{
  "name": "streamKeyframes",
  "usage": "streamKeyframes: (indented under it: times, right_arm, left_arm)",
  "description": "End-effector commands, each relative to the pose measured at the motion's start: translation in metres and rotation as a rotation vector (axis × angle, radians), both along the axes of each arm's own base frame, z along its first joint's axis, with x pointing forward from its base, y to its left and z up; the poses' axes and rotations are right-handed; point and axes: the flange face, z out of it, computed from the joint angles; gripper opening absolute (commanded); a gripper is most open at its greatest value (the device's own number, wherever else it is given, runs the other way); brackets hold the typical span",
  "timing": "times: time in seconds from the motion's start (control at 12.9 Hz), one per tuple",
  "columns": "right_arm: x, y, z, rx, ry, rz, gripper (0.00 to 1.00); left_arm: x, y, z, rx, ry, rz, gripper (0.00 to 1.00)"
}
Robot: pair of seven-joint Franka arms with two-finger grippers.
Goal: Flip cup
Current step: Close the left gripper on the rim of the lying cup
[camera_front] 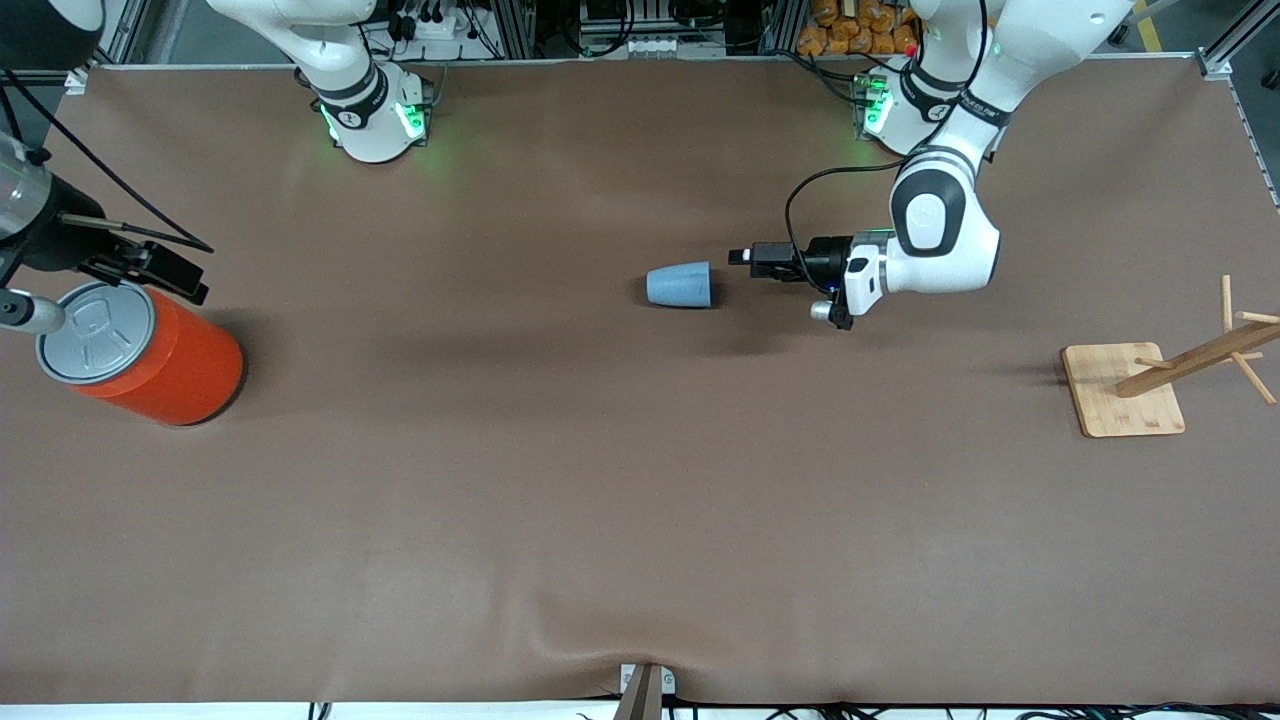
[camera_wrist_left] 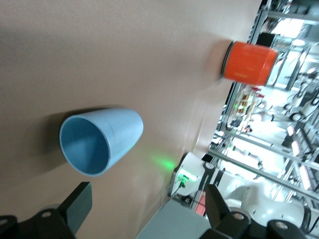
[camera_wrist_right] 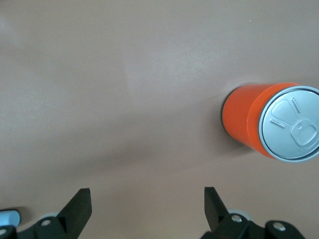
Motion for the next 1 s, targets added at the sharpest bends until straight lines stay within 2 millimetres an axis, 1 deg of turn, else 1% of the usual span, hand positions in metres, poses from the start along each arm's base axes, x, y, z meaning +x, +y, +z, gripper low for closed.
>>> streamKeyframes:
  times: [0.0,0.08,0.15,0.23,0.31,0.39,0.54,0.7,0.77,0.85,0.93]
  right_arm:
    - [-0.018,-0.014,-0.001,0.015,-0.012,0.079,1.0]
    - [-0.017,-0.033,-0.004,0.022,0.003,0.124,1.0]
    - [-0.018,-0.05,0.001,0.06,-0.005,0.2,1.0]
    - [-0.02,-0.051,0.004,0.074,0.008,0.274,1.0]
    - [-0.015,-0.049,0.01,0.07,0.002,0.279,1.0]
    - [-0.011,-0.046,0.015,0.062,-0.006,0.28,1.0]
    - [-0.012,-0.039,0.017,0.034,0.003,0.281,1.0]
    - [-0.015,-0.046,0.024,0.044,0.006,0.272,1.0]
    - [-0.017,-0.045,0.024,0.057,0.021,0.262,1.0]
    - [-0.017,-0.04,0.024,0.067,0.023,0.275,1.0]
    - [-0.015,-0.038,0.022,0.052,0.024,0.292,1.0]
  left_arm:
    - [-0.016,-0.01,-0.045,-0.059,-0.036,0.045,1.0]
    - [-0.02,-0.012,-0.055,-0.079,-0.045,0.065,0.99]
    - [-0.02,-0.013,-0.057,-0.065,-0.056,0.074,0.96]
    - [-0.023,-0.018,-0.059,-0.041,-0.063,0.066,0.94]
    - [-0.027,-0.024,-0.06,-0.031,-0.058,0.075,0.94]
    - [-0.03,-0.03,-0.06,-0.029,-0.052,0.088,0.91]
    - [-0.033,-0.037,-0.06,-0.009,-0.055,0.089,0.87]
    - [-0.037,-0.046,-0.06,-0.012,-0.049,0.091,0.83]
    - [-0.038,-0.052,-0.061,-0.018,-0.039,0.097,0.8]
    - [-0.039,-0.055,-0.064,-0.019,-0.035,0.094,0.72]
    - [-0.039,-0.054,-0.065,0.0,-0.042,0.097,0.56]
